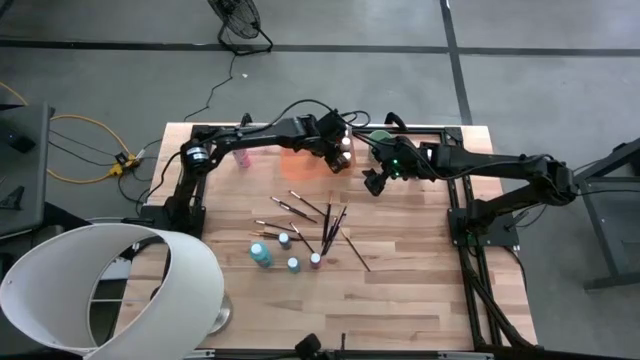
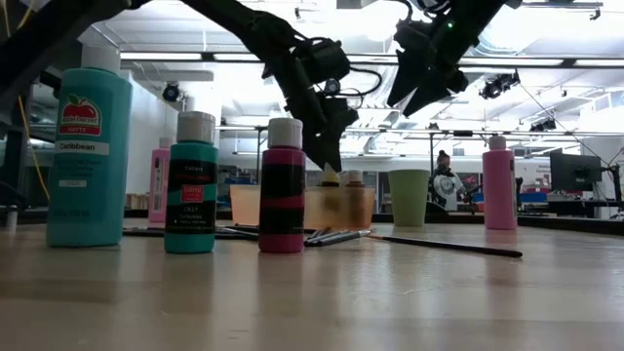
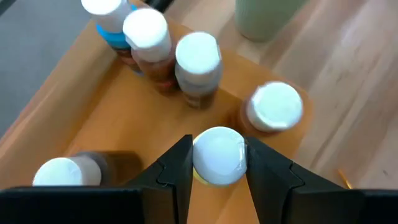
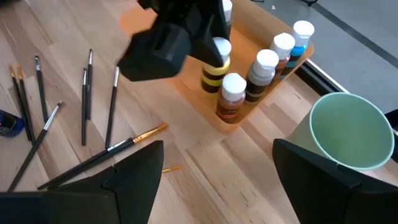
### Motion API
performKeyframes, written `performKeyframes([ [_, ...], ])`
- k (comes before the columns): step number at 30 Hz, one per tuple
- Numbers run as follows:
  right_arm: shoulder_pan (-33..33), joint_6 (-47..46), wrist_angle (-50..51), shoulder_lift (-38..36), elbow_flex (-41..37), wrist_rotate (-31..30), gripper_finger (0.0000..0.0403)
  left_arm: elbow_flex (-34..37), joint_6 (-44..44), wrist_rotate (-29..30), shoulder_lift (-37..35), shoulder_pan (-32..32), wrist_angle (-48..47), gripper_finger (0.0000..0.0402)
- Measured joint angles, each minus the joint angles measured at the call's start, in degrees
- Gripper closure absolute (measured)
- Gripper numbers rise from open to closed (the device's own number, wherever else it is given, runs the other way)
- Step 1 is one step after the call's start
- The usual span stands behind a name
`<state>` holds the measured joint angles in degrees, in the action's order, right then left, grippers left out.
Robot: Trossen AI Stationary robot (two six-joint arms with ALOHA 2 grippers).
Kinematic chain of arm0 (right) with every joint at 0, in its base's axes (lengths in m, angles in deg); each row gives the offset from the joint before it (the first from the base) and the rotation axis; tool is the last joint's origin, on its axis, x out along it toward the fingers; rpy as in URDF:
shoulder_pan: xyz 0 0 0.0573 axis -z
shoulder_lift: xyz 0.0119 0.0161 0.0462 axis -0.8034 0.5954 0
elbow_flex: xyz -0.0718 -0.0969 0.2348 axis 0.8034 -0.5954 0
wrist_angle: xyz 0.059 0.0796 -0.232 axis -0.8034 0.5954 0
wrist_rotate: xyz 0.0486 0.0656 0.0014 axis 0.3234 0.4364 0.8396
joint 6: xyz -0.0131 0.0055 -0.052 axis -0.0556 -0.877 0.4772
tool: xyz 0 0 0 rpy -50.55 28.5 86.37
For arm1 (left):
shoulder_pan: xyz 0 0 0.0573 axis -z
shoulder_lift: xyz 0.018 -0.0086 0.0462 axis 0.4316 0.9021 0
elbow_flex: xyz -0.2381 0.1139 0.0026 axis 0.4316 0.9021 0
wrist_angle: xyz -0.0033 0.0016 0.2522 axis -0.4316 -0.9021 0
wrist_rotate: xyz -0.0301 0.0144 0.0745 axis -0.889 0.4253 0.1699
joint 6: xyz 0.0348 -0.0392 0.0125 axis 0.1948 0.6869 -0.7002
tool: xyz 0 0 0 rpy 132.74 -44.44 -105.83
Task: Pick & Place Paint Supplies
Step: Put the small yellow paint bottle into the orange bin
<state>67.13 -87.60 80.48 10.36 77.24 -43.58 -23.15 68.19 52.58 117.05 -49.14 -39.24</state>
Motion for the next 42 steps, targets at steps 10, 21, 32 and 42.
performKeyframes([
  [10, 0.0, 0.14, -0.07, 0.0, 0.0, -0.02, 0.0109, 0.31, 5.93, 0.74, 0.0, 1.9, 2.34, 0.0282],
  [21, 0.0, 0.14, -0.05, 0.0, 0.0, 0.0, 0.0109, 0.31, 11.32, 8.27, 0.0, 4.48, 2.92, 0.0282],
  [32, 0.0, 0.09, -0.44, 0.0, 0.0, 0.05, 0.0109, 0.28, 14.36, 7.84, 2.25, 4.51, 1.37, 0.0282],
  [42, -0.02, 0.0, -0.44, 0.0, 0.0, 0.22, 0.0109, 0.24, 14.54, 7.22, 2.77, 4.51, 2.0, 0.0281],
])
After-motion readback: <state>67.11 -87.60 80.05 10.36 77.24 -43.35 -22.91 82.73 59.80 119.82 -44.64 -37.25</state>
